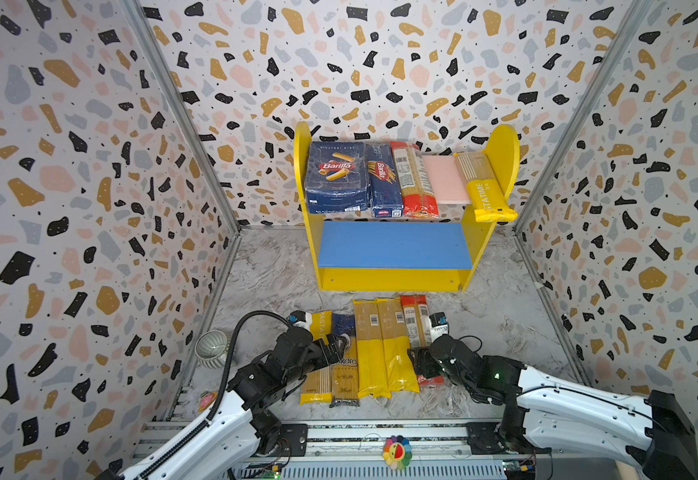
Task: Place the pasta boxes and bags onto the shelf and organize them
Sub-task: 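Grasp the yellow spaghetti bag beside the red-and-white bag with the right gripper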
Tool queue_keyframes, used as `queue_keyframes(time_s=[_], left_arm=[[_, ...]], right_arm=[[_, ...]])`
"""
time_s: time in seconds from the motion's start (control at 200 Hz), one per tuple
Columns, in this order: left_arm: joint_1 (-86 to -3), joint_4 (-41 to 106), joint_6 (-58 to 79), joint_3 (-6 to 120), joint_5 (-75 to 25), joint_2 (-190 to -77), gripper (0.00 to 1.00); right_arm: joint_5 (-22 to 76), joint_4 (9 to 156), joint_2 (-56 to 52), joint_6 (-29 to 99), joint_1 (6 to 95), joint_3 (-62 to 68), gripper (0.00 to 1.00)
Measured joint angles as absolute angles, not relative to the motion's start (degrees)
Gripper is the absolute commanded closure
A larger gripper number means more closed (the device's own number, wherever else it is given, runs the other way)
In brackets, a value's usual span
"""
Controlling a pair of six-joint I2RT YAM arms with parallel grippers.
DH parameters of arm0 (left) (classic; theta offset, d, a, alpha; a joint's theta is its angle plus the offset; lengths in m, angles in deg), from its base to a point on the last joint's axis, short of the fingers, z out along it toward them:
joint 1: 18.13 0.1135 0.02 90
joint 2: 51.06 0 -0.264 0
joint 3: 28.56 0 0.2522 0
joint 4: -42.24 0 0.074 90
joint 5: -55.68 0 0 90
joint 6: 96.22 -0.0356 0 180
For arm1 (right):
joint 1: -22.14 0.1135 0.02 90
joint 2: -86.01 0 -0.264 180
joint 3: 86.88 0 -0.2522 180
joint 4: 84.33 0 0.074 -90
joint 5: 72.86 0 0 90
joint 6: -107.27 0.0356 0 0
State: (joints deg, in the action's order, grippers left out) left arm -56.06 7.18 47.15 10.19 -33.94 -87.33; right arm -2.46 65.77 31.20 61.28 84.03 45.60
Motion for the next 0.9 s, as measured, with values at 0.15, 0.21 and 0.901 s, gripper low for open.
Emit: queue_keyframes(time_s=[0.15, 0.21, 0.901], left_arm=[[-56.06, 5.94, 47.19, 10.04, -34.18, -84.31, 0.01], [-56.04, 5.70, 47.28, 9.63, -34.29, -83.22, 0.01], [-55.52, 1.43, 45.86, 8.38, -35.89, -81.08, 0.00]], right_arm=[[-2.81, 65.59, 26.05, 62.86, 85.01, 41.66, 0.23], [-2.72, 65.29, 23.36, 63.84, 86.41, 41.73, 0.23], [-2.09, 67.02, -2.98, 65.24, 88.92, 35.76, 0.31]])
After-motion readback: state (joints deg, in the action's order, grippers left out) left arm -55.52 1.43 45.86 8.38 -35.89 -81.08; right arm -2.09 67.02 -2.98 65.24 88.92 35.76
